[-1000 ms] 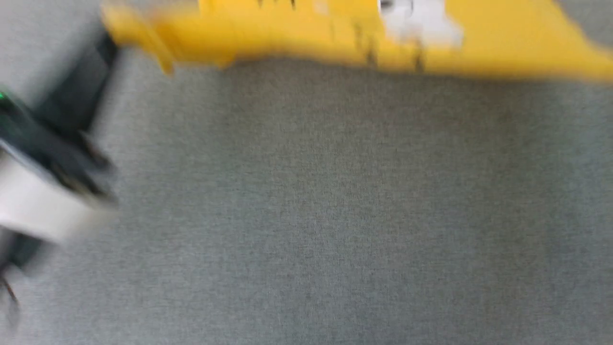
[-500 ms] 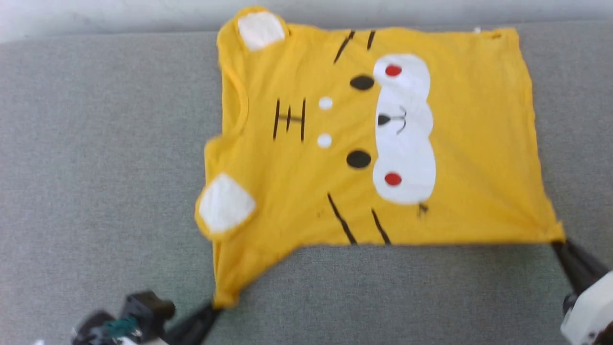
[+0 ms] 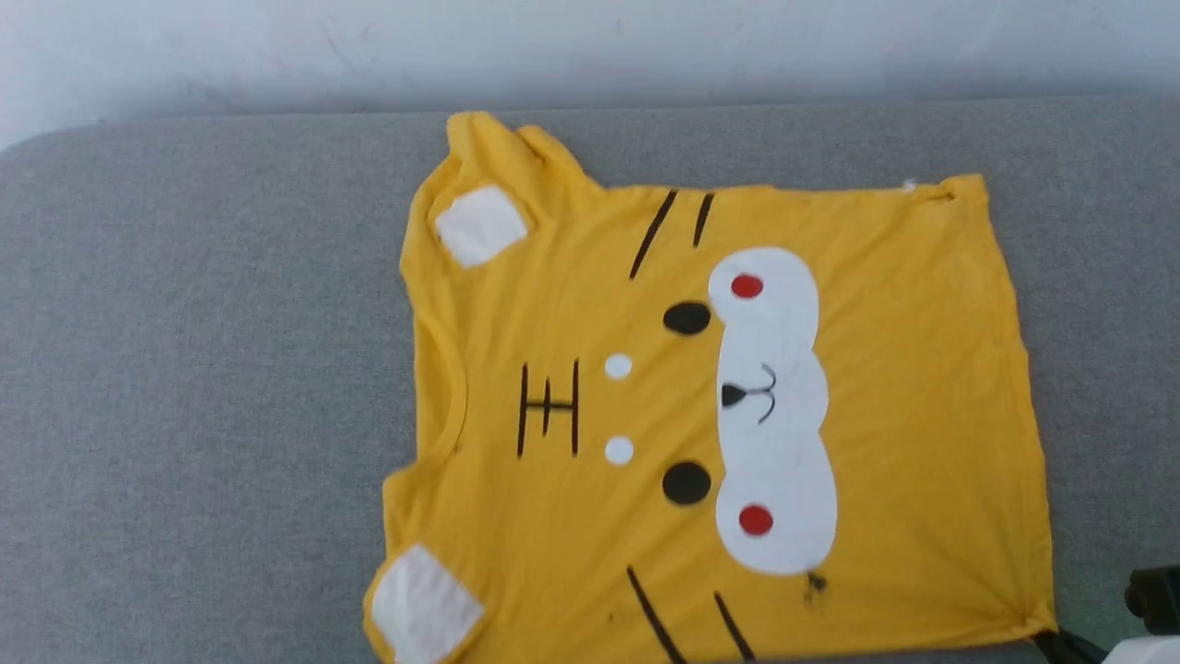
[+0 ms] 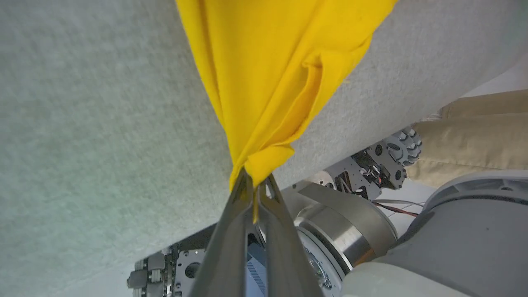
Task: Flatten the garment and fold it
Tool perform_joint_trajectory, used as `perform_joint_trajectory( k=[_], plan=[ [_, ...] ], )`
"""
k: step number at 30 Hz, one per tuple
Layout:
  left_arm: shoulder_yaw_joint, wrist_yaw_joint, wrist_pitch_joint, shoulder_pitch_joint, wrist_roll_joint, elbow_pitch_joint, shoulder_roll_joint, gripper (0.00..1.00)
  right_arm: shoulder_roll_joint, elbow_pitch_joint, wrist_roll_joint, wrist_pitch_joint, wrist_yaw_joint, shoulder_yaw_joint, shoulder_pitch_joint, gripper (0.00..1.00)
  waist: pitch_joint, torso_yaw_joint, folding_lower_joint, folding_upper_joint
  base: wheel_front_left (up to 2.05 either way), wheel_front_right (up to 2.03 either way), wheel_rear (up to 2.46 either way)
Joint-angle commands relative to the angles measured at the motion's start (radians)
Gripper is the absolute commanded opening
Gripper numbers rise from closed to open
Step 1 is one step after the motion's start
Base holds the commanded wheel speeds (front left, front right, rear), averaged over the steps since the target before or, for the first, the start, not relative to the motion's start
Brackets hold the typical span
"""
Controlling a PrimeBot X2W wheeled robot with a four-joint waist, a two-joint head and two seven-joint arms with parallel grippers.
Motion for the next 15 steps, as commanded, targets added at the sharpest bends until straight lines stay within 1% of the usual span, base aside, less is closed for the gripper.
perform_joint_trajectory(
  k=[1, 4, 7, 11, 15],
  plan=[
    [-0.017, 0.005, 0.022, 0.030, -0.017, 0.014, 0.010, 0.00, -0.001, 0.028, 0.006, 0.035, -0.002, 0.001, 0.040, 0.00, -0.006, 0.000, 0.0001, 0.0000, 0.00, 0.00, 0.00],
    [-0.029, 0.002, 0.054, 0.052, -0.056, 0.011, 0.014, 0.00, 0.005, 0.039, 0.030, 0.112, -0.002, -0.011, 0.075, 0.00, -0.016, 0.004, 0.0001, 0.0000, 0.00, 0.00, 0.00],
    [-0.015, 0.000, 0.034, 0.061, -0.076, 0.006, 0.015, 0.00, 0.014, 0.021, 0.052, 0.151, -0.002, -0.031, 0.103, 0.00, -0.023, 0.010, 0.0001, 0.0000, 0.00, 0.00, 0.00],
    [0.023, 0.009, -0.042, 0.054, -0.052, -0.008, 0.028, 0.00, 0.019, -0.024, 0.054, 0.138, -0.002, -0.062, 0.109, 0.00, -0.030, 0.017, 0.0001, 0.0000, 0.00, 0.00, 0.00],
    [0.064, 0.013, -0.102, 0.017, -0.012, -0.034, 0.041, 0.00, 0.017, -0.073, 0.036, 0.108, -0.002, -0.084, 0.080, 0.00, -0.031, 0.019, 0.0001, 0.0000, 0.00, 0.00, 0.00]
  ],
)
